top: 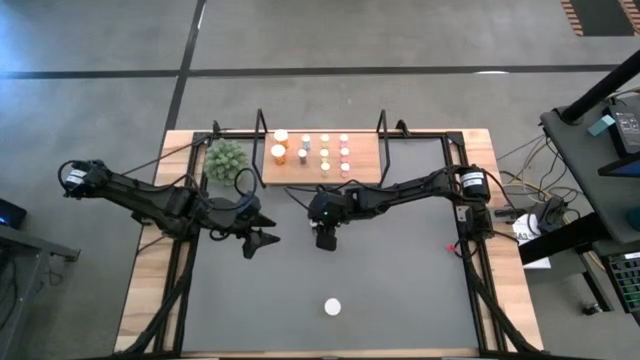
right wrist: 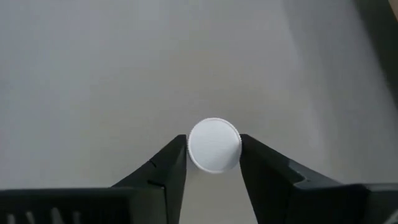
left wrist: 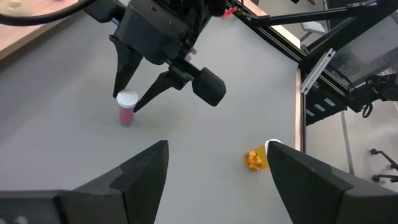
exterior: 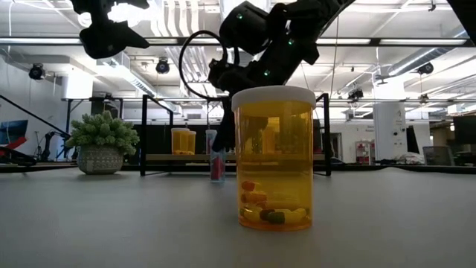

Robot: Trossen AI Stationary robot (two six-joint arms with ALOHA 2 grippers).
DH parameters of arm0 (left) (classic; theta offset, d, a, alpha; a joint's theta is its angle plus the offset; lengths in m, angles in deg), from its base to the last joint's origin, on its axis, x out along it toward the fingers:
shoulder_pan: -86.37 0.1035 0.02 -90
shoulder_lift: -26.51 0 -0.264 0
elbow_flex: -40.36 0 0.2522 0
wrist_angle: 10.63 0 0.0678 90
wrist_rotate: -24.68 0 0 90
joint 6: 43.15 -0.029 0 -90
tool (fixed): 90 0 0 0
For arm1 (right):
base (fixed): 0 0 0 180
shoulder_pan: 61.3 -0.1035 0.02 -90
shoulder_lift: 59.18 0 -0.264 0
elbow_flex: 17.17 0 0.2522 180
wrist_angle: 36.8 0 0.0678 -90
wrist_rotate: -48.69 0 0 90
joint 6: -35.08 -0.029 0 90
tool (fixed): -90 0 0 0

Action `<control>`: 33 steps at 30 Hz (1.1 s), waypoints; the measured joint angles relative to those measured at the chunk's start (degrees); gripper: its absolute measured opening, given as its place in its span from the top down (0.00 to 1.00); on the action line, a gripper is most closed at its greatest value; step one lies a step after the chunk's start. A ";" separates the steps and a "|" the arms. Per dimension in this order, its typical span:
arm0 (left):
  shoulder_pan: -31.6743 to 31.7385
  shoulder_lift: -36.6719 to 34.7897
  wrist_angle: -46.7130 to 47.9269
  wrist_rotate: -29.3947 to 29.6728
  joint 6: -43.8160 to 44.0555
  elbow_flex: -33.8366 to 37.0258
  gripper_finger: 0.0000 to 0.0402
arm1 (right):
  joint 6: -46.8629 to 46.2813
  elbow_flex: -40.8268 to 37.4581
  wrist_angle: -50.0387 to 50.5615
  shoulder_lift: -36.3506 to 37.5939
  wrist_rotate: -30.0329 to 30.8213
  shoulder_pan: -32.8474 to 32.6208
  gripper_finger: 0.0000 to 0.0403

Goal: Pick and place medicine bottles onto shelf by color
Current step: Put the blue pill bottle on the shelf aligned with the other blue pill bottles

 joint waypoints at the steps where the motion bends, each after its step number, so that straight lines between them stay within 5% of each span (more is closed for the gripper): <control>1: 0.00 0.00 0.00 0.02 -0.02 0.00 0.36 | 0.00 0.00 -0.04 0.00 0.00 0.00 0.68; 14: 0.02 0.00 0.00 0.02 -0.04 0.09 0.36 | 3.84 5.68 0.65 0.00 -0.04 0.74 0.69; 33: 0.17 -0.07 0.09 0.69 -0.55 0.11 0.36 | 3.91 14.87 4.16 -1.14 2.91 10.61 0.71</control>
